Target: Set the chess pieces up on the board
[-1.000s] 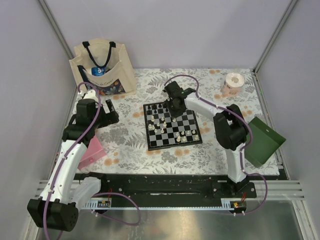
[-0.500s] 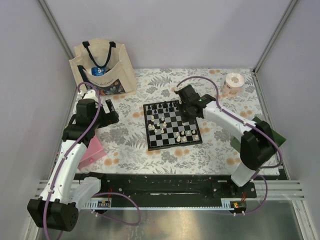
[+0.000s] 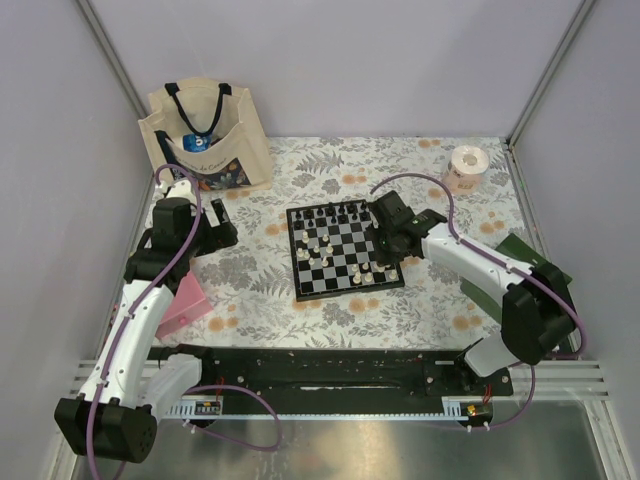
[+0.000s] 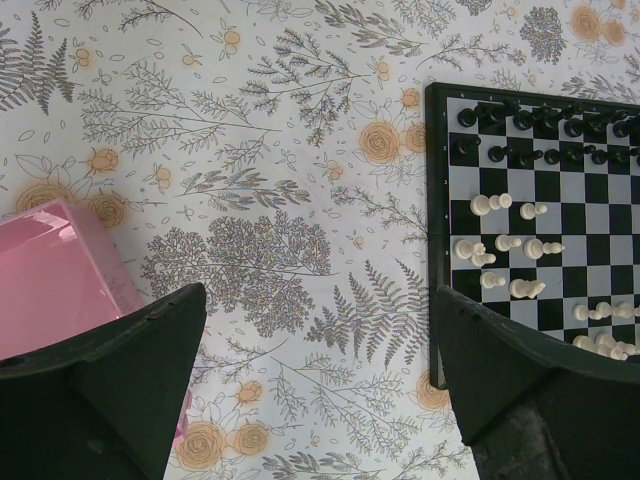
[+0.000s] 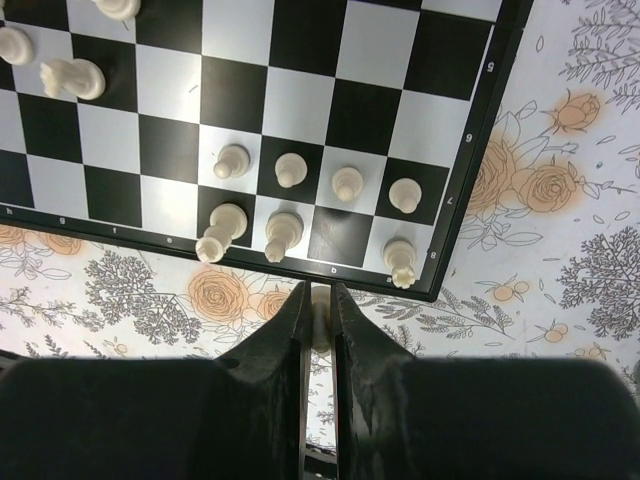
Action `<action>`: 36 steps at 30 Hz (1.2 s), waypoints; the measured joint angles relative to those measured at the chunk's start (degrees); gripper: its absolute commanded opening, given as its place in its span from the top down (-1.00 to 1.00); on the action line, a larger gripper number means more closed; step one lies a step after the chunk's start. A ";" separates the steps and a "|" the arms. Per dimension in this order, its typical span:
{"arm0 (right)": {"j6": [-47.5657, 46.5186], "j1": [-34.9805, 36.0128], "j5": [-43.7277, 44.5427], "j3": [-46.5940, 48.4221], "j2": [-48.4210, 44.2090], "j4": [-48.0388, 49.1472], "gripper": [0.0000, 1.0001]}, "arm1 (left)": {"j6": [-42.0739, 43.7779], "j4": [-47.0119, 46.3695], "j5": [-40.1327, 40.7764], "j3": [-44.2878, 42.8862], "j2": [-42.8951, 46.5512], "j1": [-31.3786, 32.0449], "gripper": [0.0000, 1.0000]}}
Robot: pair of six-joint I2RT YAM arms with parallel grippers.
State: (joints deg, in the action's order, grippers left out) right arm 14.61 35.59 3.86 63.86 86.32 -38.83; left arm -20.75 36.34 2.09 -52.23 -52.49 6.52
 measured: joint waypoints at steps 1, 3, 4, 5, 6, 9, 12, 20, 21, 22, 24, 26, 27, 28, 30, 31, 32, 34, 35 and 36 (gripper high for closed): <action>0.13 0.00 0.00 -0.31 0.07 0.02 0.80 | 0.00 0.00 0.00 0.00 0.00 0.00 -0.98; 0.37 0.00 0.04 -0.85 0.35 0.13 0.79 | 0.00 -0.02 0.02 0.00 0.00 0.00 -0.98; 0.46 0.00 0.07 -1.09 0.61 0.26 0.79 | 0.00 -0.02 0.00 0.00 0.00 -0.02 -0.98; 0.50 0.00 0.09 -1.33 0.92 0.48 0.79 | 0.00 0.00 0.00 0.00 0.00 -0.02 -0.98; 0.63 0.00 0.07 -1.55 1.31 0.66 0.79 | 0.00 -0.02 0.00 0.00 0.00 -0.02 -0.98; 0.87 0.00 0.04 -2.25 2.60 1.68 0.79 | 0.00 -0.02 0.00 0.00 0.00 -0.02 -0.98; 1.09 0.00 0.02 -2.84 4.15 2.64 0.79 | 0.00 0.00 0.02 0.00 0.00 -0.02 -0.98; 1.57 0.00 0.09 -4.20 5.90 4.87 0.78 | 0.00 0.00 0.02 0.00 0.00 -0.02 -0.98; 1.68 0.00 0.13 -4.44 5.95 5.29 0.78 | 0.00 -0.02 0.00 0.00 0.00 -0.02 -0.98; 1.73 0.00 0.17 -4.66 6.01 5.57 0.78 | 0.00 -0.02 0.00 0.00 0.00 -0.02 -0.98; 1.79 0.00 0.22 -5.05 6.23 6.27 0.77 | 0.00 -0.02 0.00 0.00 0.00 -0.02 -0.98; 1.86 0.00 0.26 -5.29 6.49 6.69 0.75 | 0.00 -0.02 0.00 0.00 0.00 -0.02 -0.98; 1.92 0.00 0.24 -5.40 6.62 6.91 0.75 | 0.00 -0.02 0.00 0.00 0.00 -0.02 -0.98; 1.92 0.00 0.31 -5.49 6.75 7.06 0.75 | 0.00 -0.02 0.00 0.00 0.00 -0.02 -0.98; 1.97 0.00 0.79 -5.70 6.88 7.58 0.75 | 0.00 -0.02 0.00 0.00 0.00 -0.02 -0.98; 1.97 0.00 1.22 -5.84 6.93 7.78 0.75 | 0.00 -0.02 0.00 0.00 0.00 -0.02 -0.98; 1.99 0.00 1.42 -5.92 6.95 7.82 0.74 | 0.00 -0.02 0.00 0.00 0.00 -0.02 -0.98; 2.14 0.00 1.70 -6.14 6.97 8.11 0.74 | 0.00 -0.02 0.00 0.00 0.00 -0.02 -0.98; 2.21 0.00 1.92 -6.16 6.97 8.24 0.73 | 0.00 -0.02 0.00 0.00 0.00 -0.02 -0.98; 2.23 0.00 2.21 -6.21 6.97 8.44 0.73 | 0.00 -0.02 0.02 0.00 0.00 -0.02 -0.98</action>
State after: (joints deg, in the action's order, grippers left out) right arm 16.84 35.59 6.07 57.65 93.30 -30.39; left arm -20.75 36.32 2.11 -52.23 -52.49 6.50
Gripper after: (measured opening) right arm 0.170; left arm 0.988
